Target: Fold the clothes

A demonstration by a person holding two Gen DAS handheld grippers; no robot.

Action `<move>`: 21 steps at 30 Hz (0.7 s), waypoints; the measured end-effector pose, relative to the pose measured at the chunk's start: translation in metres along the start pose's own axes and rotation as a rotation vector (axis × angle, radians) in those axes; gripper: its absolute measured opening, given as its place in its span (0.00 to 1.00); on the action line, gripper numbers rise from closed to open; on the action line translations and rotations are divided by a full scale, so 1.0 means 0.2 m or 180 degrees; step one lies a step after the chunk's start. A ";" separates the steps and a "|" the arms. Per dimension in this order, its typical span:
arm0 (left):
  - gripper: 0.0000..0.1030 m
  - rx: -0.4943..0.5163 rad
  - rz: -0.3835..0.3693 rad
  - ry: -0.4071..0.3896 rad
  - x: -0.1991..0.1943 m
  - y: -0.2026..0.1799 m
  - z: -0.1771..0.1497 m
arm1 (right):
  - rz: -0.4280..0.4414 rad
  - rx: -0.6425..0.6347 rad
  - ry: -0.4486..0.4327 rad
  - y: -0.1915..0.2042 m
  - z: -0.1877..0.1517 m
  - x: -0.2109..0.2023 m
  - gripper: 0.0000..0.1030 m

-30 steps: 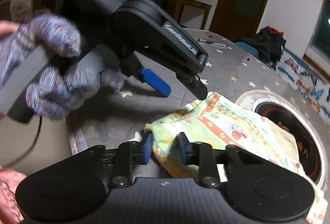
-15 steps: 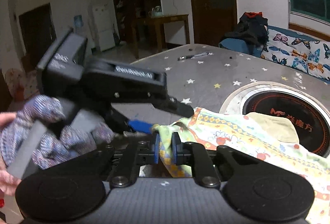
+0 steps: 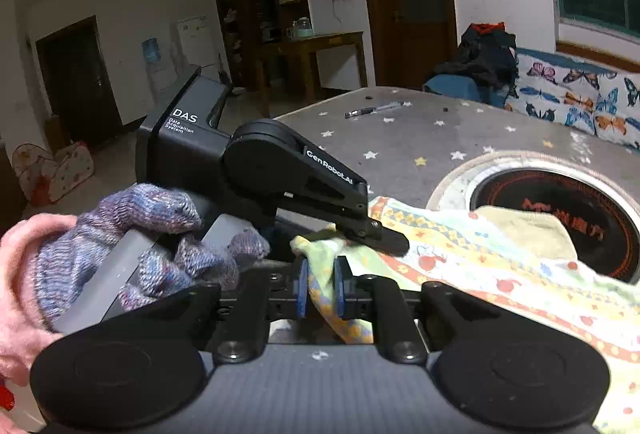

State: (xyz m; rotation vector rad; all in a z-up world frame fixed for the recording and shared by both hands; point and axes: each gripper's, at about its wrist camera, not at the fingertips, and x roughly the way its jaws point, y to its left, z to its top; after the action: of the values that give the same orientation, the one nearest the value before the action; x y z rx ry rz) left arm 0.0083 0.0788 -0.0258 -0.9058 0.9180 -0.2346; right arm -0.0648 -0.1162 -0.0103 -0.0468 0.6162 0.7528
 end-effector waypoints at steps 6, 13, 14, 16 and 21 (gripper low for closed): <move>0.11 0.0047 0.0051 0.0012 0.01 0.00 0.00 | -0.0346 0.0342 -0.0088 -0.20 -0.05 -0.13 0.24; 0.12 0.0116 0.0119 -0.0001 0.02 -0.01 -0.01 | -0.1440 0.0651 -0.0074 -0.60 -0.13 -0.22 0.43; 0.12 0.0127 0.0128 -0.0004 0.01 -0.02 -0.01 | -0.1590 0.0667 -0.0069 -0.65 -0.15 -0.23 0.45; 0.12 0.0137 0.0143 -0.0004 0.02 -0.02 -0.01 | -0.1702 0.0828 -0.0067 -0.76 -0.17 -0.24 0.46; 0.12 0.0151 0.0152 0.0004 0.01 -0.02 -0.01 | -0.1818 0.1190 -0.0107 -0.93 -0.25 -0.26 0.52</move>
State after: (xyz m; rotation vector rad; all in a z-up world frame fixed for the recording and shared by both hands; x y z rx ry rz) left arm 0.0097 0.0741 -0.0249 -0.8391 0.9305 -0.2150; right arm 0.0029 -0.2988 -0.0567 0.1303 0.6614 0.0801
